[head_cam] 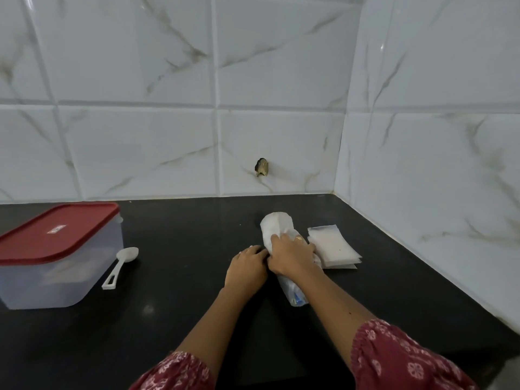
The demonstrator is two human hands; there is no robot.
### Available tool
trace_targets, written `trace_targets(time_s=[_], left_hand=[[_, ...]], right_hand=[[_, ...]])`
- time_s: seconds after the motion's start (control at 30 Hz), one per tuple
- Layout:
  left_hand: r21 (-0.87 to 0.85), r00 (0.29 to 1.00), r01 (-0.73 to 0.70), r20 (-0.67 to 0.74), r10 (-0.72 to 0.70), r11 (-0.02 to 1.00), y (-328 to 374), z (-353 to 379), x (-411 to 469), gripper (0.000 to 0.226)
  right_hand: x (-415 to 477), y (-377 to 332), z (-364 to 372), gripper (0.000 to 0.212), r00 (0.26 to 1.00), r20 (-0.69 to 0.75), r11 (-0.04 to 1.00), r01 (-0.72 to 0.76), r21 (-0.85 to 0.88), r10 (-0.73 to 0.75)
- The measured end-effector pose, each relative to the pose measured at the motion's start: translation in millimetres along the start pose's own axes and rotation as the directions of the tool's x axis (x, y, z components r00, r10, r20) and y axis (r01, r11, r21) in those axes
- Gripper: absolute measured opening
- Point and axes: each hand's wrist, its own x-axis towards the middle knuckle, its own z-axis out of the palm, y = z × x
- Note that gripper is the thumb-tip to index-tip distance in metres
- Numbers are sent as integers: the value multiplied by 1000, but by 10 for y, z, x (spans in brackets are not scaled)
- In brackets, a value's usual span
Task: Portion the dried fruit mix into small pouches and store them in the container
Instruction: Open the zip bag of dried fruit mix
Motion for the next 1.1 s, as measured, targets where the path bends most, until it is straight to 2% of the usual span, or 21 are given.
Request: trace_targets(time_s=[0.1,0.23,0.33,0.4,0.47,0.5,0.6,0.67,0.73,0.77,0.8,0.83,0.9,0.93,0.97,1.03,1.1], left_hand=[[-182,1000,18,26,-14,983,-7,-11,28,37],[-515,995,101,65,-79,851,-34,-69,43,46],[-647,994,105,50,-95,755,-81,-145,50,46],[-752,982,123,-2,-189,647,-150,-188,77,39],[-829,949,169,-10,-316,533,-247,-239,125,36],[-841,935,188,-6,-355,508,-303,-269,160,34],[-854,916,203,-7,-401,479,-446,-372,233,27],[-846,910,176,-54,-410,503,-479,-442,235,26],[-789,907,174,-105,-408,590,-495,-477,221,31],[-773,910,177,-108,-401,610,-498,-486,211,33],[-777,916,176,-95,-389,605,-503,-490,197,35],[-793,923,174,-74,-377,583,-506,-482,183,38],[-820,931,175,-43,-364,545,-489,-481,147,41],[-821,929,180,-40,-369,541,-483,-480,140,42],[-822,926,185,-39,-377,539,-470,-485,135,43],[-824,922,199,-25,-385,530,-437,-500,143,46],[-812,927,204,-19,-374,547,-410,-506,157,49]], right_hand=[[41,-51,-68,37,1000,-30,998,0,60,2],[212,-114,-178,31,997,-2,944,-71,323,76],[301,-168,-240,41,995,-46,796,-45,603,91],[346,-220,-248,49,993,-91,682,15,731,76],[413,-290,-190,51,991,-112,546,53,836,75],[445,-332,-134,51,991,-104,450,55,892,85],[486,-411,-22,33,994,6,78,-15,997,111],[466,-424,3,23,988,129,-158,-113,981,89],[433,-454,26,25,977,215,-295,-202,934,11],[432,-472,45,31,974,224,-291,-217,932,-7],[446,-493,66,40,977,214,-231,-209,950,-2],[452,-506,74,48,982,190,-99,-188,977,13],[454,-504,51,59,988,132,267,-147,952,75],[457,-483,42,61,991,60,400,-102,911,118],[453,-451,37,58,989,-46,460,-25,887,143],[459,-372,29,37,974,-169,408,94,908,151],[445,-332,6,17,988,-100,308,60,950,117]])
